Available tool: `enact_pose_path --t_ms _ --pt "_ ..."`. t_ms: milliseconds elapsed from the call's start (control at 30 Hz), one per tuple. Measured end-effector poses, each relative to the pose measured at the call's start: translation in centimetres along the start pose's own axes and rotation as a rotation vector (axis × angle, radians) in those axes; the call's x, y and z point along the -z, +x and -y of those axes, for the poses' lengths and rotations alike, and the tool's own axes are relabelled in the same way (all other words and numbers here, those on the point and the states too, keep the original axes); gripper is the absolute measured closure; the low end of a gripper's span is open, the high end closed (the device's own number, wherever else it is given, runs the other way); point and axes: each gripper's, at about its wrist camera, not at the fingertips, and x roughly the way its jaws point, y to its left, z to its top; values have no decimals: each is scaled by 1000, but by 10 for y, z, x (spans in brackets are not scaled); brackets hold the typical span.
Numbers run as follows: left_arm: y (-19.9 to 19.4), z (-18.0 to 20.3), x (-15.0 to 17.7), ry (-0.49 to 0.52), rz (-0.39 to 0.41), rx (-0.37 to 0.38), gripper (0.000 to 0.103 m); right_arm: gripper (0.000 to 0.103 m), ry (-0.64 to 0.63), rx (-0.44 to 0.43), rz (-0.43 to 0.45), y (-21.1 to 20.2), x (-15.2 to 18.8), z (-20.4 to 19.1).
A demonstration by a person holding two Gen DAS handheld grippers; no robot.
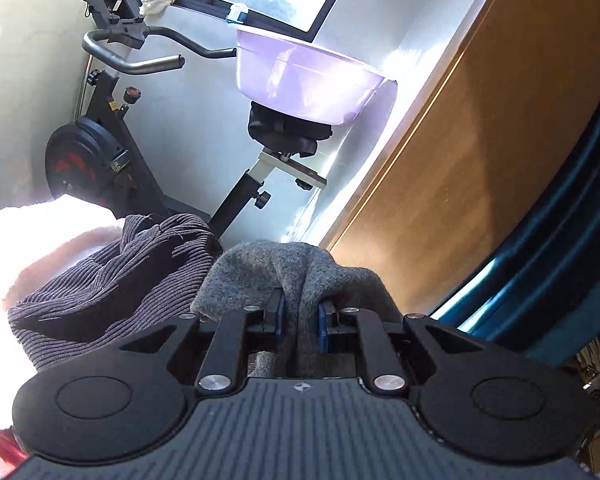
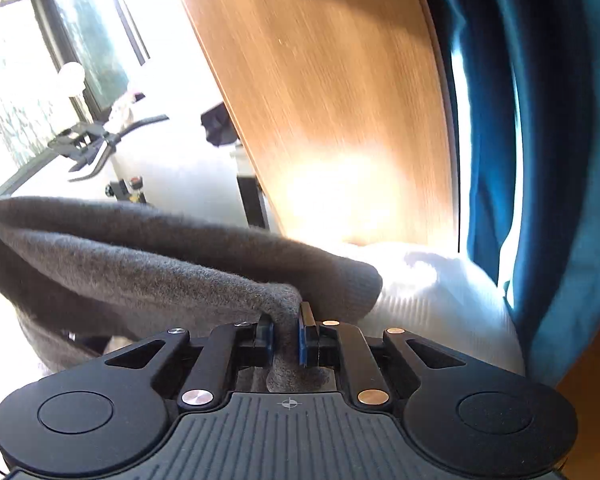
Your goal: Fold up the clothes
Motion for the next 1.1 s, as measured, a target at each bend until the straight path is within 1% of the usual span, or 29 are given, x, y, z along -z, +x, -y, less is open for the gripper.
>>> enact_pose_path --t_ms 33,67,133,233,267,367,433,467,500,567,667,700,733,833,867,900,933,967,1000,1033,1067,1100 --pt "0 -7 5 -14 -23 -6 87 93 -23 8 25 -5 -4 -4" --pt "2 -14 12 -29 -47 -14 87 93 -39 16 24 -5 -7 -4" --pt "10 -26 29 -52 -98 -32 87 93 -43 29 -31 4 -9 1" --pt "23 -38 54 -65 -163 -57 86 93 5 60 -146 11 5 4" --pt "26 -39 61 -63 -177 -58 84 93 20 74 -178 14 11 6" --pt "31 -48 76 -91 -207 -21 81 93 71 115 -247 19 32 12" --pt "31 -51 79 -98 -206 -2 81 93 114 118 -261 17 37 17" --pt "30 -51 78 -91 -203 7 83 93 137 113 -262 17 39 18" --pt "27 -47 76 -62 -197 22 83 93 149 109 -256 16 39 18" --pt "20 -36 66 1 -198 55 85 94 125 88 -203 9 30 12" --pt "6 -30 50 4 -187 189 85 94 73 40 -69 -12 9 0" --pt "2 -33 45 -16 -171 226 85 94 57 30 -25 -19 2 -4" --pt "-1 -36 41 -33 -155 253 85 94 50 31 -5 -20 -2 -4" --pt "6 -45 32 -57 -113 219 85 94 44 54 -3 -13 -11 -1" --pt "14 -50 31 -64 -112 188 84 94 40 60 -4 -7 -12 1" --pt "28 -56 31 -75 -123 149 82 90 33 66 -7 1 -12 2" --pt "42 -62 33 -83 -143 98 80 81 25 74 -16 11 -11 3" --pt "54 -68 34 -89 -164 52 75 70 14 83 -29 21 -7 3" --pt "64 -73 36 -92 -185 20 69 66 7 95 -46 28 -4 2" --pt "73 -77 38 -94 -207 -13 57 61 2 107 -66 32 0 0" --pt "82 -82 40 -96 -228 -45 44 58 -2 120 -87 37 4 -1" --pt "89 -86 41 -99 -243 -67 41 57 -6 133 -107 41 8 -3"
